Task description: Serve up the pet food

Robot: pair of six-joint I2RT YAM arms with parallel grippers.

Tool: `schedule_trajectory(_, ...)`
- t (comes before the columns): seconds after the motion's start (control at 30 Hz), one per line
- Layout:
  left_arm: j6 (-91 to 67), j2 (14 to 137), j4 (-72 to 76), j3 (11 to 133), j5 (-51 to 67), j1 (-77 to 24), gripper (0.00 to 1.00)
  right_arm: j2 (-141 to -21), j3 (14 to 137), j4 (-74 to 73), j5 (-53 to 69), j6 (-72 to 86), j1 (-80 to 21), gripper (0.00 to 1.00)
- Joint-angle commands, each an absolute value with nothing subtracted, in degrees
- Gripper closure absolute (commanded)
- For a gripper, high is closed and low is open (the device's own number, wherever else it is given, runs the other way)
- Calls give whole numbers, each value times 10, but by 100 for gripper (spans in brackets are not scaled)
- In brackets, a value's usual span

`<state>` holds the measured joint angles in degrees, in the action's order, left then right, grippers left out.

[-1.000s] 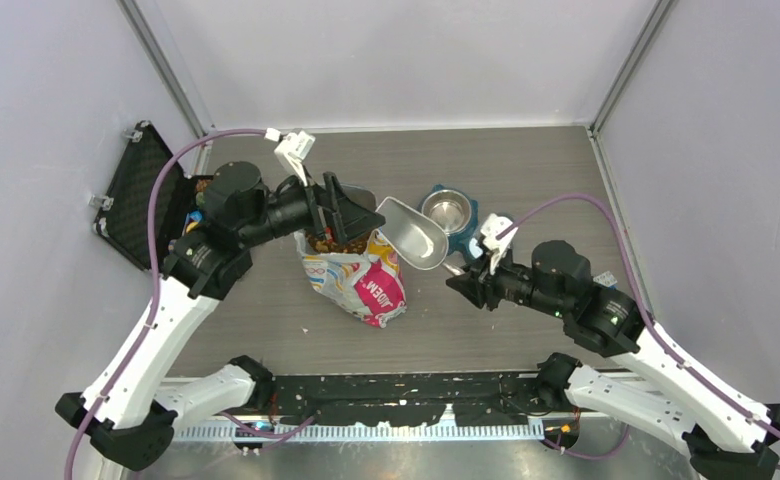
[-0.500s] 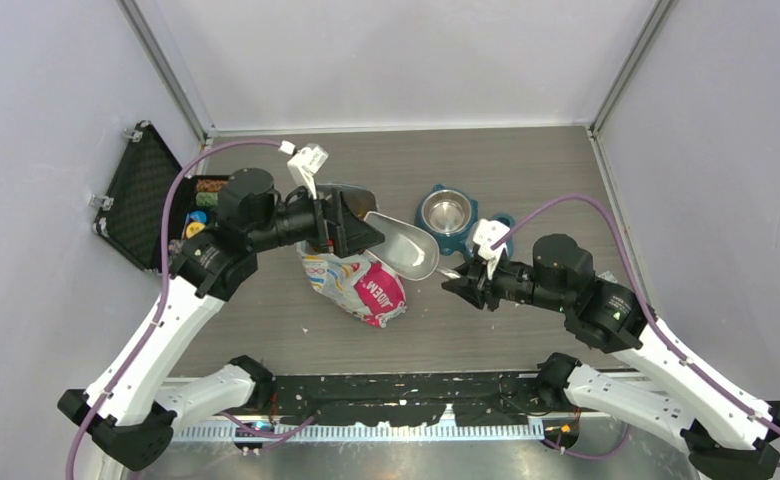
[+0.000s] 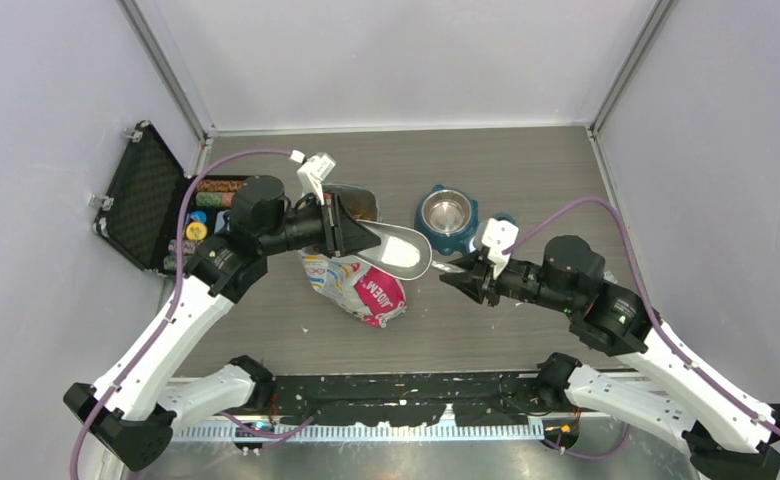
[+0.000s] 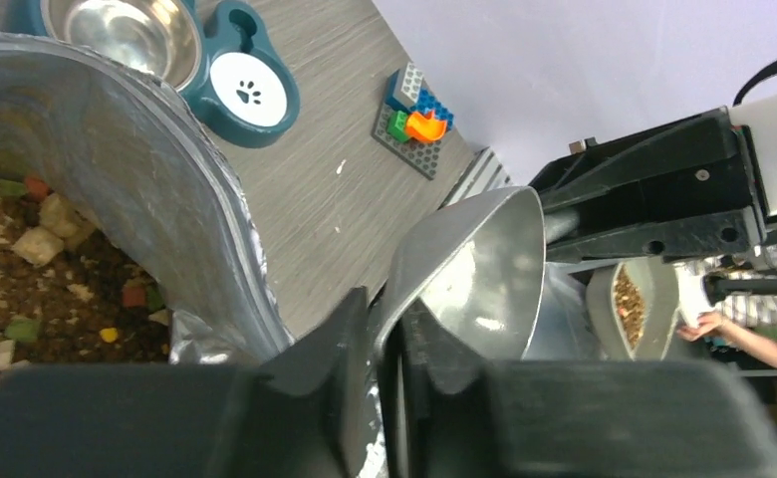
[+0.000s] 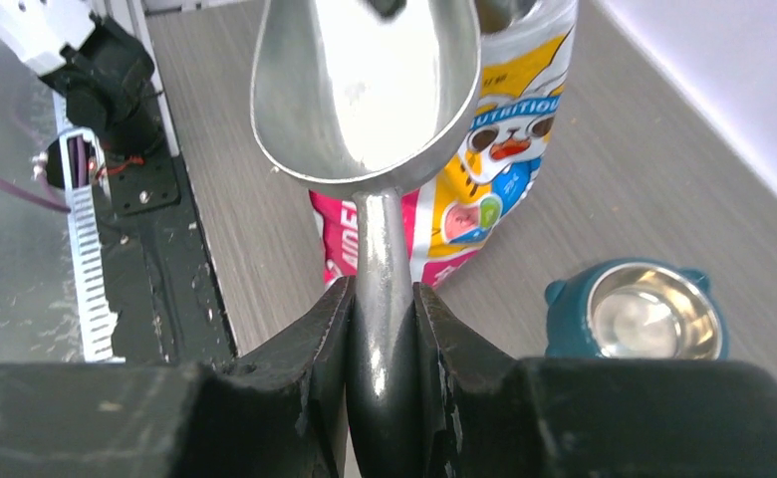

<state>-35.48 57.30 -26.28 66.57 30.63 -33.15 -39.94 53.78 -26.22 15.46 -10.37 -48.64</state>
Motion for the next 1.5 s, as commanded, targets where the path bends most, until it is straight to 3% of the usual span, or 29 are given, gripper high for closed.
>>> schedule_trajectory(0.0,-367,550,-224,657,320,-333,95,-367,557,-142,118,-89,-487,95)
schedule_trajectory(0.03,-370,546,-222,656,319,-333,100,-363,557,-136,113,-84,-487,95)
schedule_trajectory(0.2,-411,519,-167,625,305,-333,100,-352,551,-89,77,-17,-487,95)
schedule_trajectory(0.3,-445,501,-129,600,288,-333,100,-347,533,-61,59,76,-487,64)
schedule_trajectory(0.33,-449,496,-122,596,283,-332,100,-349,532,-59,57,91,-487,45)
schedule_trajectory(0.4,-459,484,-115,593,269,-332,100,-355,532,-71,44,141,-487,23)
schedule_trajectory(0.47,-460,473,-116,594,252,-332,100,-360,536,-93,13,188,-487,9)
schedule_trajectory(0.57,-455,453,-128,593,230,-330,100,-353,535,-118,-37,254,-484,0)
schedule_trajectory(0.77,-457,432,-117,582,221,-321,100,-321,494,-116,-35,373,-479,4)
schedule_trajectory(0.93,-462,439,-107,589,261,-319,100,-324,470,-46,41,431,-478,1)
schedule_trajectory(1.17,-468,432,-90,578,249,-319,100,-347,451,53,100,501,-477,22)
schedule_trajectory(1.37,-465,440,-91,584,254,-319,100,-361,457,75,122,499,-477,31)
schedule_trajectory(1.47,-462,440,-100,588,248,-319,100,-366,458,81,124,500,-476,47)
